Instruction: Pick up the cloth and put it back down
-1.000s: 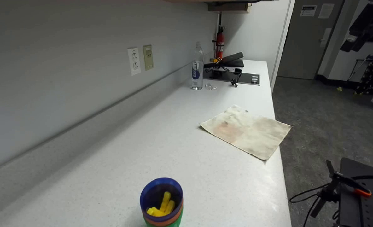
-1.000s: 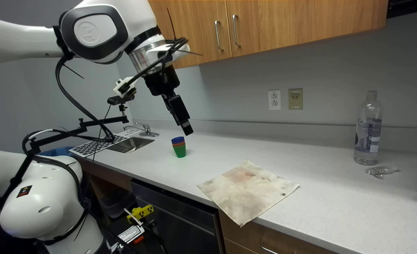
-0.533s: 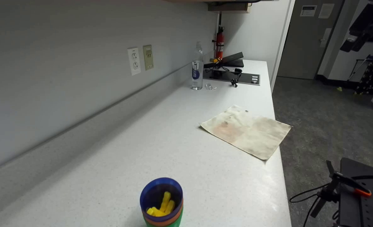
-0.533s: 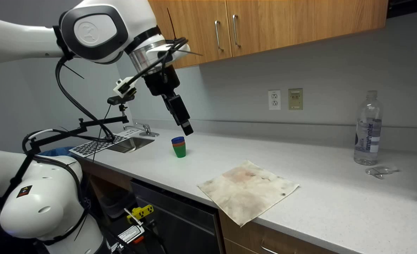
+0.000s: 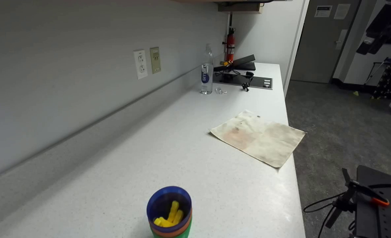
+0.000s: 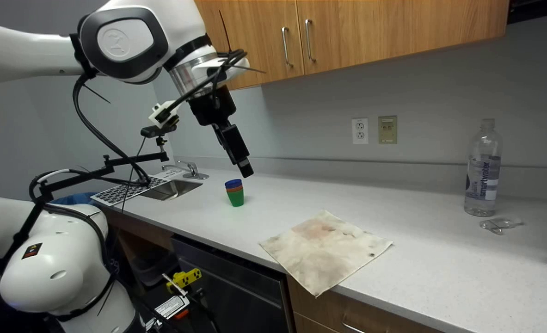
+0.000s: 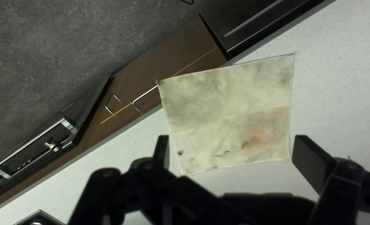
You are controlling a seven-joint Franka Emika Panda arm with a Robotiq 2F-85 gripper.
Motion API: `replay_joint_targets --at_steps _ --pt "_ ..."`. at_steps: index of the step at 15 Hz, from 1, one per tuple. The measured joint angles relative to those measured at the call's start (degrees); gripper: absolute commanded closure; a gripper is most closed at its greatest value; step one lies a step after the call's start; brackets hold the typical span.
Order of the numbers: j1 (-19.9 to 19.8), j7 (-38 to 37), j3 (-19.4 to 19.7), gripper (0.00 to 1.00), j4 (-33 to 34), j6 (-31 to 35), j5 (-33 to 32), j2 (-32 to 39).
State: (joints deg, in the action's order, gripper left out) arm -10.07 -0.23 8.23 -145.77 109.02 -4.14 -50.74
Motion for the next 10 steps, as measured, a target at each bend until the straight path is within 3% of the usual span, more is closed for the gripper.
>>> replay_joint_targets --at_steps 8,10 --pt "-1.47 -2.86 1.32 0.0 -9.34 19.74 -1.13 12.4" --pt "-1.78 -2.93 1.41 0.0 -9.54 21.73 -1.13 14.98"
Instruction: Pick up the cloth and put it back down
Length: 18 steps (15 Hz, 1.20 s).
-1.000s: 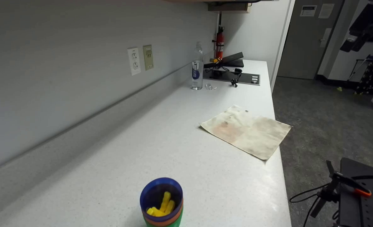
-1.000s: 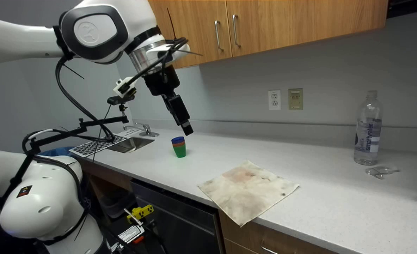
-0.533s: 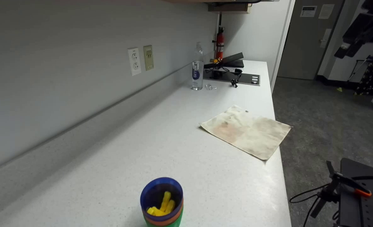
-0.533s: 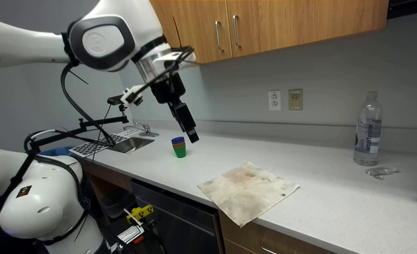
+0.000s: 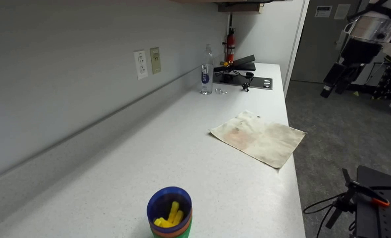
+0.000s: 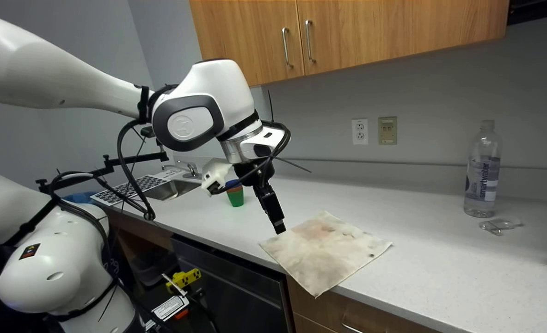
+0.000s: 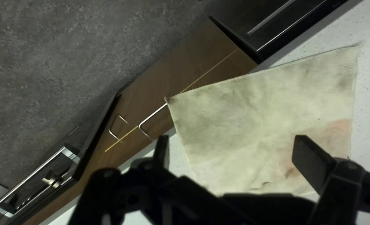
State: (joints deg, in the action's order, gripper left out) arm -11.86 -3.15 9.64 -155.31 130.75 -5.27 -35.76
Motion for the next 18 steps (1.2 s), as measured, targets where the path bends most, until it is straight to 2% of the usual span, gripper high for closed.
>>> replay_joint_targets --at_steps 9,13,18 --pt "-0.17 -0.58 -0.53 0.0 -0.46 0.06 0.41 0.61" --pt "-0.15 -5.28 -2.62 0.0 -2.51 0.05 2.16 0.71" --pt "0.18 -12.59 -4.19 0.0 -2.6 0.7 8.63 2.84"
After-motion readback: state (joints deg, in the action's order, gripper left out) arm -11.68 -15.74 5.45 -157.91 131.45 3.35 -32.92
